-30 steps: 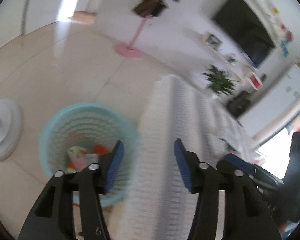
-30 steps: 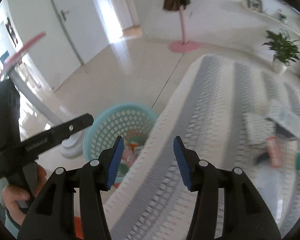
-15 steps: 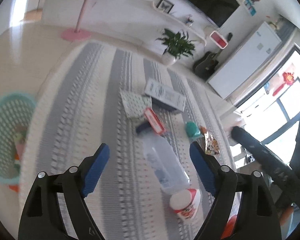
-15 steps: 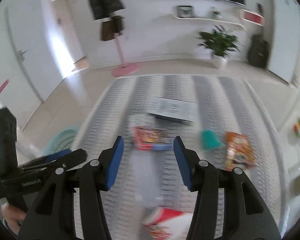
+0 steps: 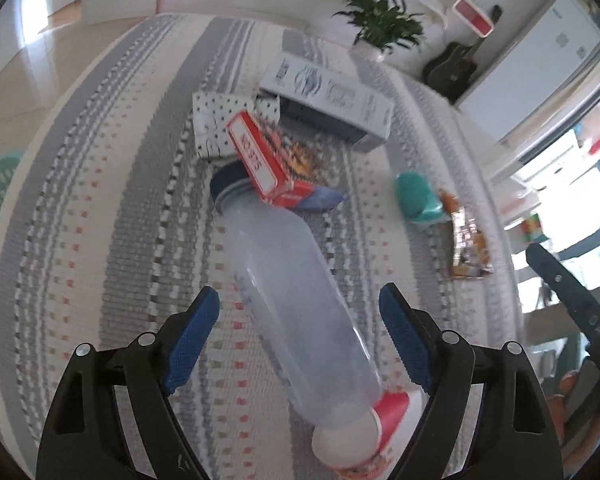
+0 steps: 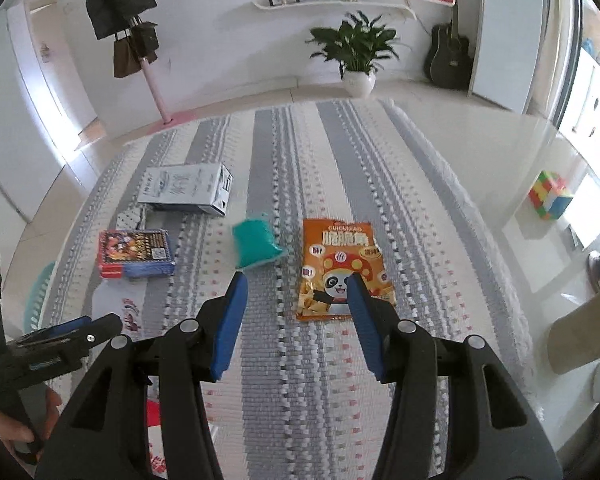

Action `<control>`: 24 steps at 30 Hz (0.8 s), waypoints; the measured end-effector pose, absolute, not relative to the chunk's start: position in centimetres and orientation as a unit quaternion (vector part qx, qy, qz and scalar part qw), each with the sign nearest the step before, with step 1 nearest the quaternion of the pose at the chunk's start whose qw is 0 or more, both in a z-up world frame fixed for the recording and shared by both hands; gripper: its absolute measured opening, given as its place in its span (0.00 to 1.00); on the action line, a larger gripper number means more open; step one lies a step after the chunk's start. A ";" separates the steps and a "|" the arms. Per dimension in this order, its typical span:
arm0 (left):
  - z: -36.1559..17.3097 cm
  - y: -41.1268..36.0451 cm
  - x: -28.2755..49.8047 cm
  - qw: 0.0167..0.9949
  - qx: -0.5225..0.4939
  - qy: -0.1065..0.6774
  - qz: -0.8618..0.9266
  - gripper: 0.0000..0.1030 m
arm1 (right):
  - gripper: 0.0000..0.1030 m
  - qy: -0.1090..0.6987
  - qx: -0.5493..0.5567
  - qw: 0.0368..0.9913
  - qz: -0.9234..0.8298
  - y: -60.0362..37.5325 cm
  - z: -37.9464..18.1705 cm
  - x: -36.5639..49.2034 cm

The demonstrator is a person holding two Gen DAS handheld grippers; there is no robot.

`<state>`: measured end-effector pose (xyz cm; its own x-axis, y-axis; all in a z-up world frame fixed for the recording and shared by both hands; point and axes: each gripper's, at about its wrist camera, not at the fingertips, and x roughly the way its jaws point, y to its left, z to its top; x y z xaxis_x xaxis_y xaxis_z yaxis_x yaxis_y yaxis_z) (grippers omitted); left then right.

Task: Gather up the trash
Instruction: 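Grasp the clear plastic bottle with the left tool while the right tool grasps the teal packet, then carry the clear bottle and teal packet over the basket and open both tools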

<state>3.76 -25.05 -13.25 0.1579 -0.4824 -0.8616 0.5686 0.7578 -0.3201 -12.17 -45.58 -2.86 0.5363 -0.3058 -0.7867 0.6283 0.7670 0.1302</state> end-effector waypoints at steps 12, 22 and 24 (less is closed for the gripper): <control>-15.1 -24.9 4.9 0.756 0.046 0.552 -0.348 0.52 | 0.51 0.441 0.165 0.850 -0.236 -46.0 -6.7 -4.6; -14.3 -21.6 6.1 0.756 0.049 0.538 -0.369 0.48 | 0.51 0.476 0.144 0.835 -0.236 -46.4 -10.5 -1.1; -14.1 -21.5 6.0 0.760 0.053 0.532 -0.371 0.48 | 0.51 0.478 0.148 0.831 -0.242 -46.5 -11.0 -0.9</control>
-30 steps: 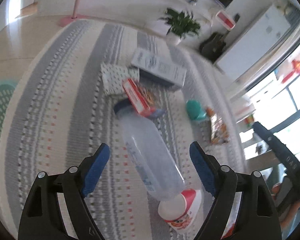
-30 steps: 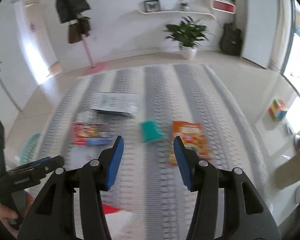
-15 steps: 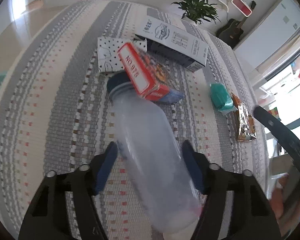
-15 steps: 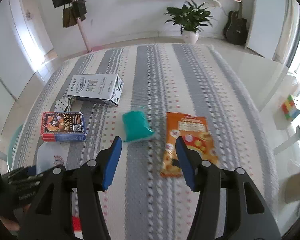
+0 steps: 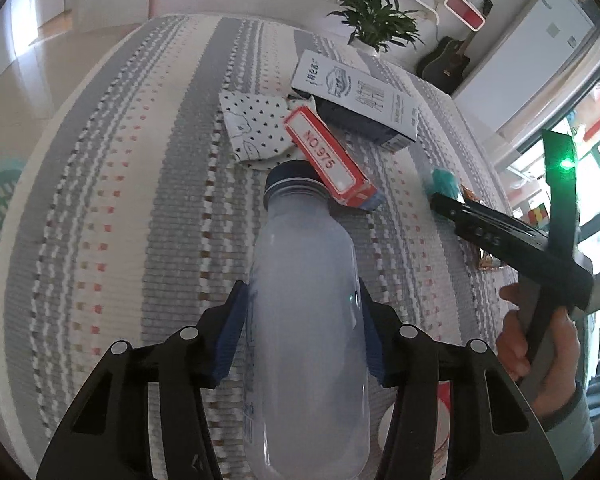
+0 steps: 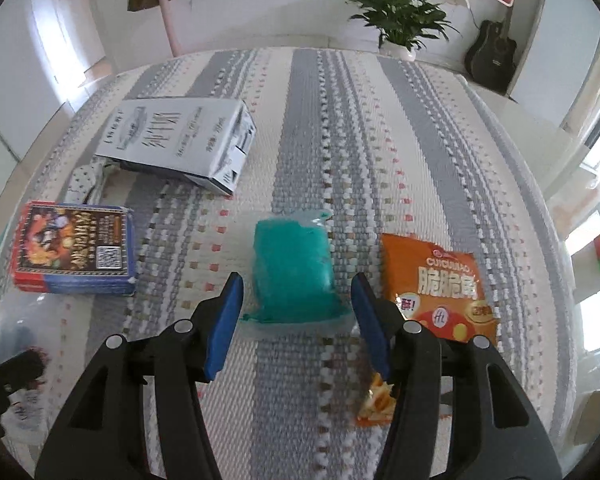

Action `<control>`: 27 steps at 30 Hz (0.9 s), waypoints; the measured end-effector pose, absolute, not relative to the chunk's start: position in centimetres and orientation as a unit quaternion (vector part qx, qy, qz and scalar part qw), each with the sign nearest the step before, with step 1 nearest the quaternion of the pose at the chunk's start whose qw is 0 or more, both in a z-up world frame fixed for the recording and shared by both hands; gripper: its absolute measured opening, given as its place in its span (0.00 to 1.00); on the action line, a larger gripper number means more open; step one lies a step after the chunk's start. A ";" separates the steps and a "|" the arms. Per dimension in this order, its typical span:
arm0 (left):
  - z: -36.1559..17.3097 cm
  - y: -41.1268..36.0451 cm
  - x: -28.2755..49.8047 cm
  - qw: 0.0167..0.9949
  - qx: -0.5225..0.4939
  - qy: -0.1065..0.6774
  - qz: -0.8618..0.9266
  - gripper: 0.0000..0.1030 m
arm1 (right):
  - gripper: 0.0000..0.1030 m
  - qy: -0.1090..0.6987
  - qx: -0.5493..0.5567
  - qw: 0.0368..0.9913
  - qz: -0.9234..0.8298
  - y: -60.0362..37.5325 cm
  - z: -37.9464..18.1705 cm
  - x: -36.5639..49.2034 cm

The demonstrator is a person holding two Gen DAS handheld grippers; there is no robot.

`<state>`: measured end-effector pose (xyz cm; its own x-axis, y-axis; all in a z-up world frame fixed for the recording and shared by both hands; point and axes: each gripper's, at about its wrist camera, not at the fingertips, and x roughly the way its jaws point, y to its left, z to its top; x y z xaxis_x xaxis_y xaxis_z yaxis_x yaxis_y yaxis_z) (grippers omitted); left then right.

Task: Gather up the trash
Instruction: 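Carry the clear bottle and teal packet over the basket and open both tools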

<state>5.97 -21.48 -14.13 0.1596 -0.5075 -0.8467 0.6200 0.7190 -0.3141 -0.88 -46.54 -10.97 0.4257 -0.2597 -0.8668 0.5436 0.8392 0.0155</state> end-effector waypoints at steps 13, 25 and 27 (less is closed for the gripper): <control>-11.3 -18.5 6.3 0.772 0.006 0.497 -0.396 0.48 | 0.36 0.439 0.164 0.849 -0.244 -45.9 -8.5 -2.0; -4.4 -10.5 9.1 0.819 -0.071 0.430 -0.373 0.48 | 0.36 0.356 0.112 0.915 -0.152 -35.0 2.1 0.5; -3.2 -8.5 9.8 0.829 -0.082 0.418 -0.361 0.48 | 0.36 0.349 0.102 0.923 -0.127 -32.6 3.5 1.7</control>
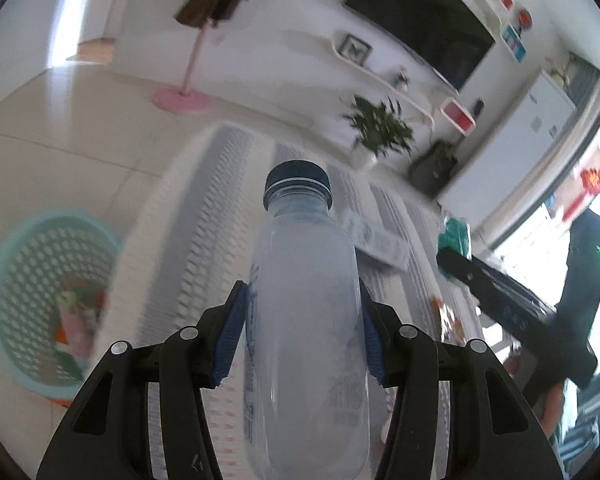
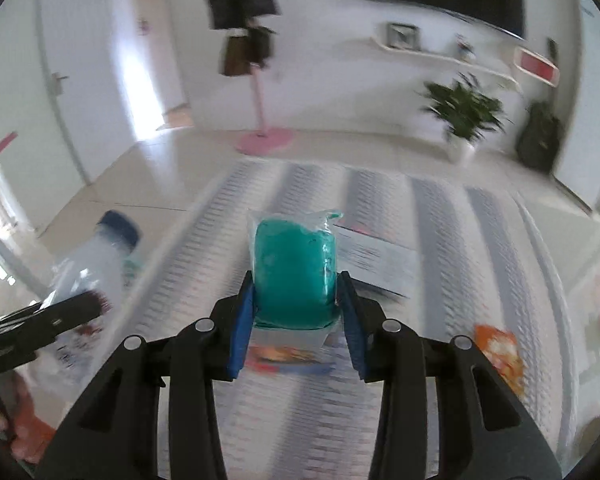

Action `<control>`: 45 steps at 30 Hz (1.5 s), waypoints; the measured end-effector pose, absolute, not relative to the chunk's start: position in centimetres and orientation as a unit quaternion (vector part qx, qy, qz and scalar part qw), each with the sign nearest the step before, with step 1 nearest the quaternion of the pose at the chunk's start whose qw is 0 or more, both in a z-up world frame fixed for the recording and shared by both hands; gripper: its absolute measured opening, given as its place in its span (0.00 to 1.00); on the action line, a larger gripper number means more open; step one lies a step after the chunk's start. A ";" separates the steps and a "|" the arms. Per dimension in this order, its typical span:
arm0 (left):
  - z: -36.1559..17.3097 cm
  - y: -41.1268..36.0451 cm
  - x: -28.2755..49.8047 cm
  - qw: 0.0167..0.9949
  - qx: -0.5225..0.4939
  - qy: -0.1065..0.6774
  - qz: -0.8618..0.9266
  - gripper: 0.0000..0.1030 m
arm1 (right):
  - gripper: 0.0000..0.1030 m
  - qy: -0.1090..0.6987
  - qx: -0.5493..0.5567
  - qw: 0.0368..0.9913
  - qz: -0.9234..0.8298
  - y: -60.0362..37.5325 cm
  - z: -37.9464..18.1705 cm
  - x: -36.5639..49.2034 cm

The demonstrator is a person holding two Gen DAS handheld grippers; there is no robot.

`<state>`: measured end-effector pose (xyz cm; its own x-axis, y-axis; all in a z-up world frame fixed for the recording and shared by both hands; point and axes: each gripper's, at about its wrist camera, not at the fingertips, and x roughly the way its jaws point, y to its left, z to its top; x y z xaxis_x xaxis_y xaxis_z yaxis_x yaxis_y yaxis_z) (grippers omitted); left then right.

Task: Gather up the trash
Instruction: 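Carry the clear bottle and teal packet over the basket and open both tools, then move the right tool down to the white panda-print paper cup and grasp it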

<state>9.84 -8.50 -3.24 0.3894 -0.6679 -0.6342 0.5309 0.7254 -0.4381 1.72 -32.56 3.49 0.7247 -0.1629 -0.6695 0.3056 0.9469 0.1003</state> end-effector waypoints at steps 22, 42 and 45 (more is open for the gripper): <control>-7.5 10.4 20.4 0.855 -0.155 0.446 -0.216 0.48 | 0.36 0.443 0.074 0.892 0.046 -11.2 -3.1 15.5; -8.7 11.2 21.7 0.859 -0.168 0.437 -0.209 0.59 | 0.48 0.476 0.089 0.873 0.056 -10.3 -7.5 18.0; -8.3 10.9 21.3 0.861 -0.162 0.432 -0.216 0.59 | 0.48 0.474 0.093 0.874 0.051 -10.7 -7.3 17.1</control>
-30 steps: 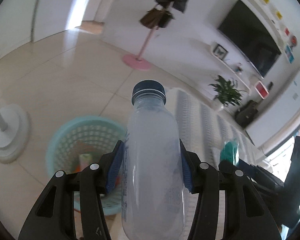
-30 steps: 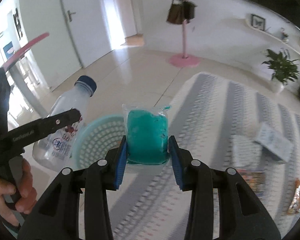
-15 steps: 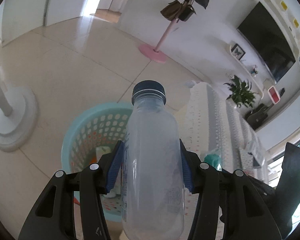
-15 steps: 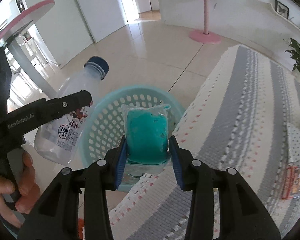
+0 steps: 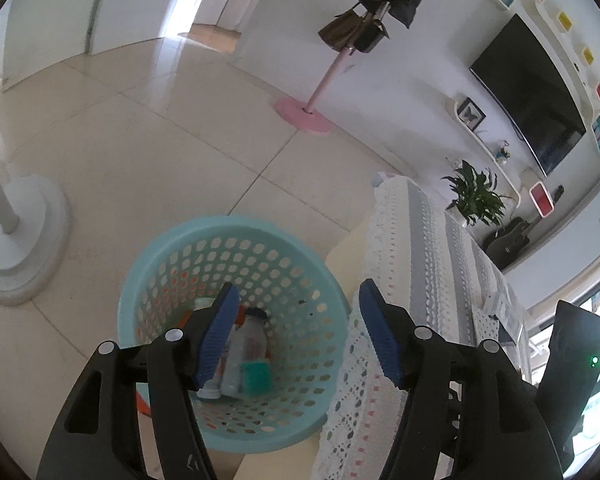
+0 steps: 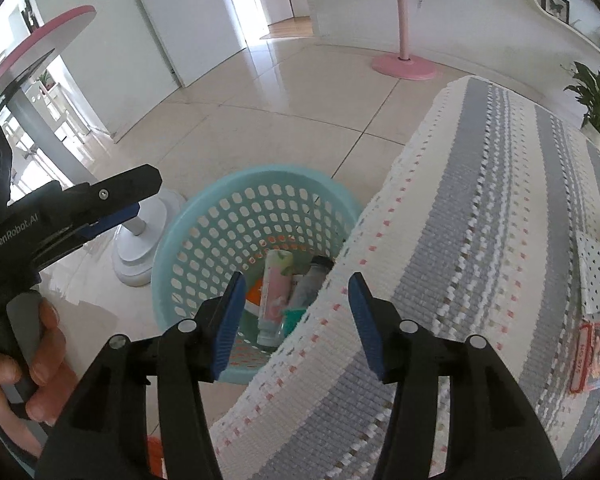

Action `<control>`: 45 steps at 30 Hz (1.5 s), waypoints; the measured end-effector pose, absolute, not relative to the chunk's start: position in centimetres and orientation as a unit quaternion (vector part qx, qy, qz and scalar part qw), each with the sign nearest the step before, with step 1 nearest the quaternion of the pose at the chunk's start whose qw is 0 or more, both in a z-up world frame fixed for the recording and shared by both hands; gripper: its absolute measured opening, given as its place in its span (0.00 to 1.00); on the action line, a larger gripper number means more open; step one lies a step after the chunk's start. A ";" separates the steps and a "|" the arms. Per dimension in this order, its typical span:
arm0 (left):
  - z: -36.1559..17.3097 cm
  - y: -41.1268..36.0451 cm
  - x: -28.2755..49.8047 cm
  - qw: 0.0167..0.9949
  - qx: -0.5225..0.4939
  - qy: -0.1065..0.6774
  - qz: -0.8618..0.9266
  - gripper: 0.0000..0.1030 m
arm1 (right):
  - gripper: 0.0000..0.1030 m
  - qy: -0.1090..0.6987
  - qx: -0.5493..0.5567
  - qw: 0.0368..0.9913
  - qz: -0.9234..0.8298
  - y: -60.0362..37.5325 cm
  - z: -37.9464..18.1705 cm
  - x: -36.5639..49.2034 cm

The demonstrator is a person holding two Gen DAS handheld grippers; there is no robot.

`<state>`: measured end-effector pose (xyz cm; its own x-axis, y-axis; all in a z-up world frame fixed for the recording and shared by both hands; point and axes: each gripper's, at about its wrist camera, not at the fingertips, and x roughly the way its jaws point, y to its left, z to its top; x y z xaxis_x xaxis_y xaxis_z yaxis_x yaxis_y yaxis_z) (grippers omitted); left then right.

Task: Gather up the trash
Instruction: 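Move the right tool down to the white panda-print paper cup and grasp it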

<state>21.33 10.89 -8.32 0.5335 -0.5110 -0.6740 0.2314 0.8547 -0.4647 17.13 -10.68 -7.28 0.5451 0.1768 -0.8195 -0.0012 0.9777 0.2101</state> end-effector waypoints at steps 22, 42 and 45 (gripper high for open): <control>-1.4 -1.5 10.1 0.822 -0.097 0.385 -0.409 0.59 | 0.52 0.385 0.121 0.905 -0.134 -24.9 1.9 -2.2; -4.5 -10.1 3.8 0.775 -0.031 0.427 -0.466 0.59 | 0.75 0.465 0.259 0.822 -0.203 -29.5 -8.3 -15.5; -5.5 -10.9 4.4 0.768 -0.029 0.443 -0.462 0.59 | 0.77 0.477 0.257 0.815 -0.206 -29.2 -9.0 -14.4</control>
